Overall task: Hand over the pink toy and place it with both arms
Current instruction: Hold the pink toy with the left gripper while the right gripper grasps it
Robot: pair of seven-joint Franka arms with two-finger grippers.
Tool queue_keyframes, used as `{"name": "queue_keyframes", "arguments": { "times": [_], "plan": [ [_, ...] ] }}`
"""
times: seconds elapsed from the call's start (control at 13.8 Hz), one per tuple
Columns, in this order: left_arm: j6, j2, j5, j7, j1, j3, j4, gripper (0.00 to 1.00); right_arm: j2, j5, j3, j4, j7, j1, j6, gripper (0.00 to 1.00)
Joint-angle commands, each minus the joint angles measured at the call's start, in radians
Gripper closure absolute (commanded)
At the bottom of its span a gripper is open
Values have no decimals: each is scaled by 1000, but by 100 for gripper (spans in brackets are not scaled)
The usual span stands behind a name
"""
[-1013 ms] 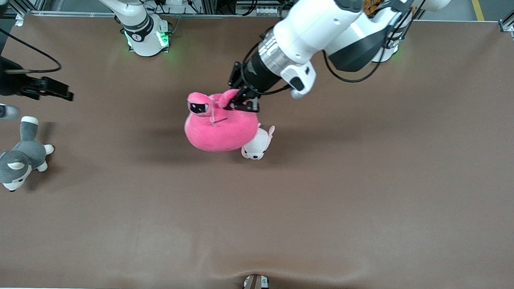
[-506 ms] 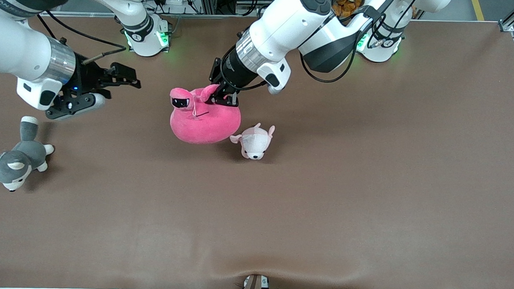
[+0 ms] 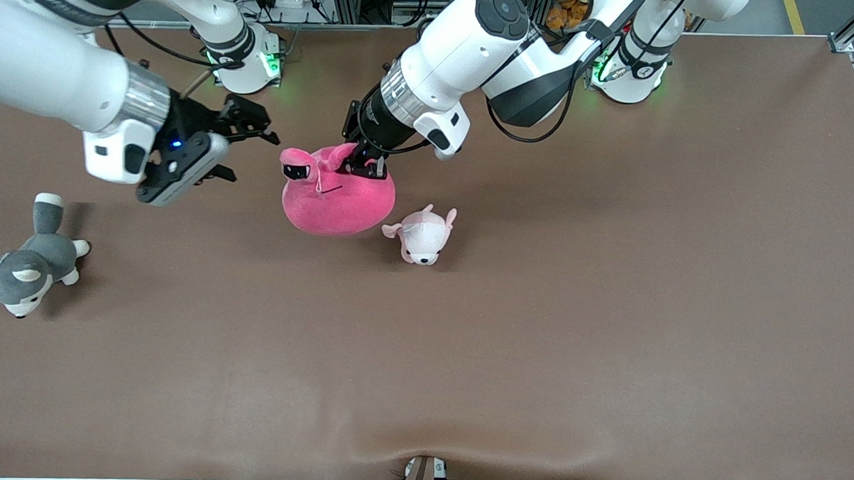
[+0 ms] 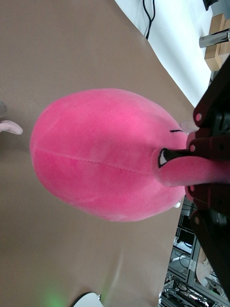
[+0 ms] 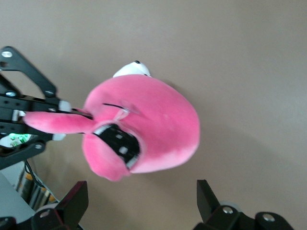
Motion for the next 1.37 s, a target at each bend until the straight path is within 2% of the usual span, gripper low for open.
{"name": "queue_keyframes", "arguments": {
  "times": [0.0,0.22,0.43,1.01,1.09,1.16,1.23,1.3],
  "plan": [
    [32,18,5,-13,-18,13,31,100,31,13,-9,4,-168,2,8,0],
    [38,18,8,-12,-16,11,31,100,36,21,-6,-34,-269,24,4,0],
    [41,17,9,-13,-16,13,31,100,30,22,-7,-43,-267,73,19,0],
    [43,17,9,-12,-15,13,29,100,36,21,-7,-40,-270,84,108,0],
    [43,18,9,-12,-15,13,29,100,36,21,-7,-40,-270,85,108,20],
    [43,17,9,-12,-15,13,29,100,38,21,-7,-40,-269,85,106,71],
    [43,18,9,-12,-15,13,29,100,38,22,-7,-42,-267,85,100,100],
    [43,18,9,-12,-15,13,29,100,38,22,-7,-42,-266,85,97,100]
  ]
}}
